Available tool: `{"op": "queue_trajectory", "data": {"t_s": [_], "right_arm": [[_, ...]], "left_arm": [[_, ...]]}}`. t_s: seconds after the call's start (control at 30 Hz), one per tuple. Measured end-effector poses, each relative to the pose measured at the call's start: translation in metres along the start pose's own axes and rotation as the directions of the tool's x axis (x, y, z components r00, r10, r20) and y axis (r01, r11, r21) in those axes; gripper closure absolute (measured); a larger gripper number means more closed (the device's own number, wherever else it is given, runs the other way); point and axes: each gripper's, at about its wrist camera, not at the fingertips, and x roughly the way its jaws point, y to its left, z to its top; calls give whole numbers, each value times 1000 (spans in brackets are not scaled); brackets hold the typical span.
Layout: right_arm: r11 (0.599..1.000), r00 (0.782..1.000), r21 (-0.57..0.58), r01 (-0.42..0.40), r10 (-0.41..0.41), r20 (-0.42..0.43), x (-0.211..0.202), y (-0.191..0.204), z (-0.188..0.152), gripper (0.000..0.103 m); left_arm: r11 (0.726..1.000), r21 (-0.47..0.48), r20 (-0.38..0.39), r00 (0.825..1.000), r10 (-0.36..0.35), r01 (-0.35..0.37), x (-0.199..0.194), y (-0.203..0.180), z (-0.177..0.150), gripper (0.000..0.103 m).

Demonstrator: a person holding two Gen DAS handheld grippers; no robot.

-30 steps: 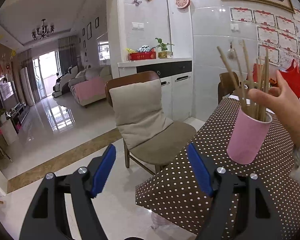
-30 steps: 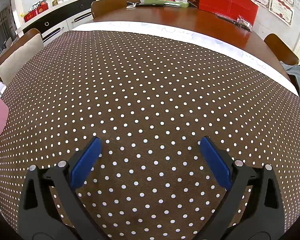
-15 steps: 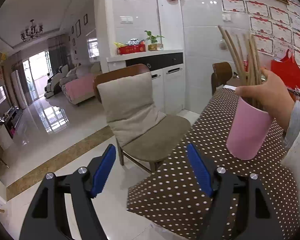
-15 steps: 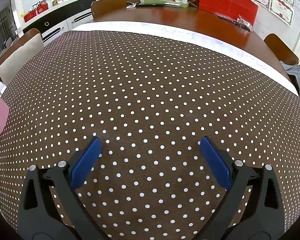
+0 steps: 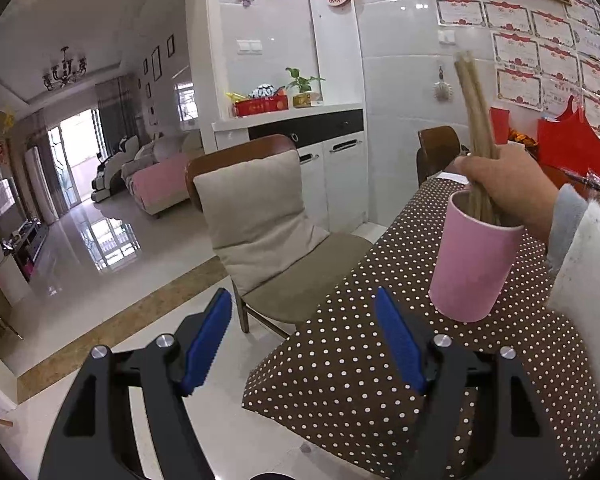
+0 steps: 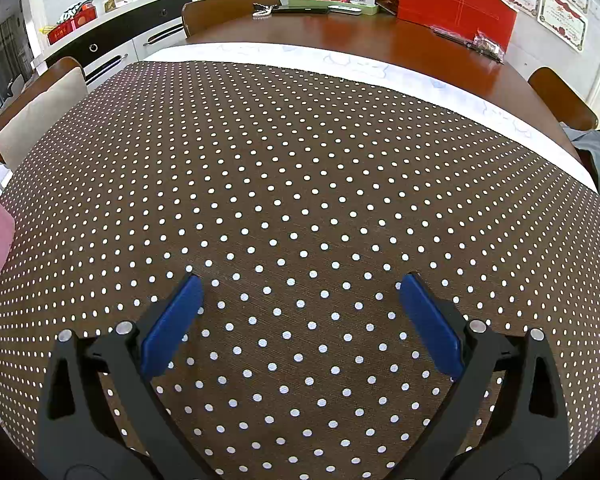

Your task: Organize utensils

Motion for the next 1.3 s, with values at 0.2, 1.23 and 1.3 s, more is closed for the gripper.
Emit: {"op": "queue_trajectory", "data": {"t_s": [0.2,1.23,1.3], "right_arm": [[1000,1000,0,0,0,0,0,0,0,6],[1000,1000,0,0,0,0,0,0,0,6],[1000,1000,0,0,0,0,0,0,0,6]], "left_arm": [[1000,6,-5,1000,4,-3,-10,-6,1,30],[994,82,9,997,-72,71,-57,-51,-6,30],[994,86,15,997,-75,73,-61,-54,-6,30]]}}
